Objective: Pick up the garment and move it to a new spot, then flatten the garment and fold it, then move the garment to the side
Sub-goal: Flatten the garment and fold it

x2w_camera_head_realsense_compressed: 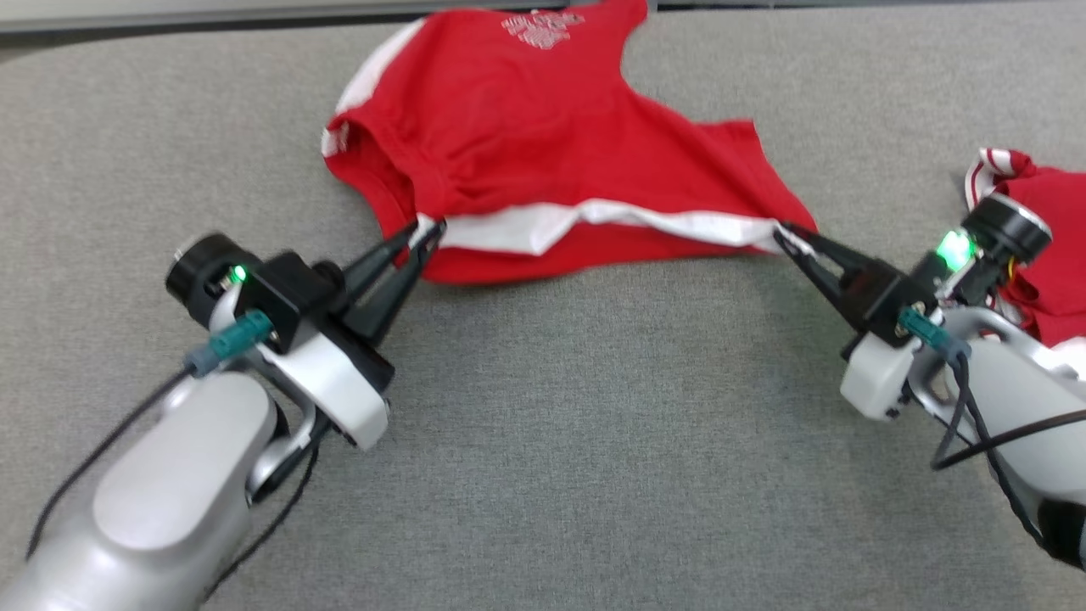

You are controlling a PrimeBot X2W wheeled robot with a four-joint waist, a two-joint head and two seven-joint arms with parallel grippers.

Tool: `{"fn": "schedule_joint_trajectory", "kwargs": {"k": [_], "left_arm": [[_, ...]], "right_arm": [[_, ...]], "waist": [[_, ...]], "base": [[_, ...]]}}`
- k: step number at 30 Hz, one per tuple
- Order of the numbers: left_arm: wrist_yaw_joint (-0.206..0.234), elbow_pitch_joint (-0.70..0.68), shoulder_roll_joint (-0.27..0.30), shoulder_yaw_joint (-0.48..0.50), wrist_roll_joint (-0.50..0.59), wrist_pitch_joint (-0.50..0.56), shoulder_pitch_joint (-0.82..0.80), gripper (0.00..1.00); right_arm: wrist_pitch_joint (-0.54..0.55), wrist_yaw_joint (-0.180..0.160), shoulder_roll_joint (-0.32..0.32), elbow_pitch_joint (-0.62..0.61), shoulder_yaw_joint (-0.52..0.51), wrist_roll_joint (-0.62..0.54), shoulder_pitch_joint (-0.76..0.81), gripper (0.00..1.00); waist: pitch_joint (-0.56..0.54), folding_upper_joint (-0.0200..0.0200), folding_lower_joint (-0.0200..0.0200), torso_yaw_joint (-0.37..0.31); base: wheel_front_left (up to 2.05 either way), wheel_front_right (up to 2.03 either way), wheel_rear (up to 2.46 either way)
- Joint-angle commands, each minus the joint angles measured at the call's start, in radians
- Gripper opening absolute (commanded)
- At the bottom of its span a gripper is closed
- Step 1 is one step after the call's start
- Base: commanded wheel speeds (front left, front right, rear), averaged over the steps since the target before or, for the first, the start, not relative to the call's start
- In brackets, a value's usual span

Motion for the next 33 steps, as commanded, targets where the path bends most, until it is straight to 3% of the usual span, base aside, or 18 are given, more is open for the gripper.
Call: {"fn": "schedule_joint_trajectory", "kwargs": {"k": [1,14,18,28,33], "left_arm": [[0.000,-0.006,-0.002,0.001,0.006,-0.004,0.017,0.00],[0.000,-0.071,-0.007,-0.008,0.069,-0.004,0.245,0.00],[0.000,-0.111,0.001,-0.014,0.078,-0.004,0.316,0.00],[0.000,-0.205,0.022,-0.100,0.083,-0.004,0.473,0.00],[0.000,-0.234,0.019,-0.080,0.105,-0.004,0.489,0.00]], "right_arm": [[-0.001,-0.002,-0.013,-0.005,0.013,0.016,0.022,0.00],[-0.001,-0.002,-0.176,-0.093,0.216,0.229,0.134,0.00],[-0.001,-0.002,-0.231,-0.124,0.283,0.232,0.144,0.00],[0.042,-0.002,-0.389,-0.282,0.344,0.308,0.223,0.00],[0.076,-0.002,-0.459,-0.347,0.347,0.313,0.221,0.00]], "waist": [[-0.039,0.0000,-0.0001,0.014],[-0.175,0.0000,-0.0001,-0.009],[-0.203,0.0000,-0.0001,-0.021],[-0.237,0.0000,-0.0001,-0.049],[-0.240,0.0000,-0.0001,-0.036]], "base": [[0.00,0.00,0.00],[0.00,0.00,0.00],[0.00,0.00,0.00],[0.00,0.00,0.00],[0.00,0.00,0.00]]}}
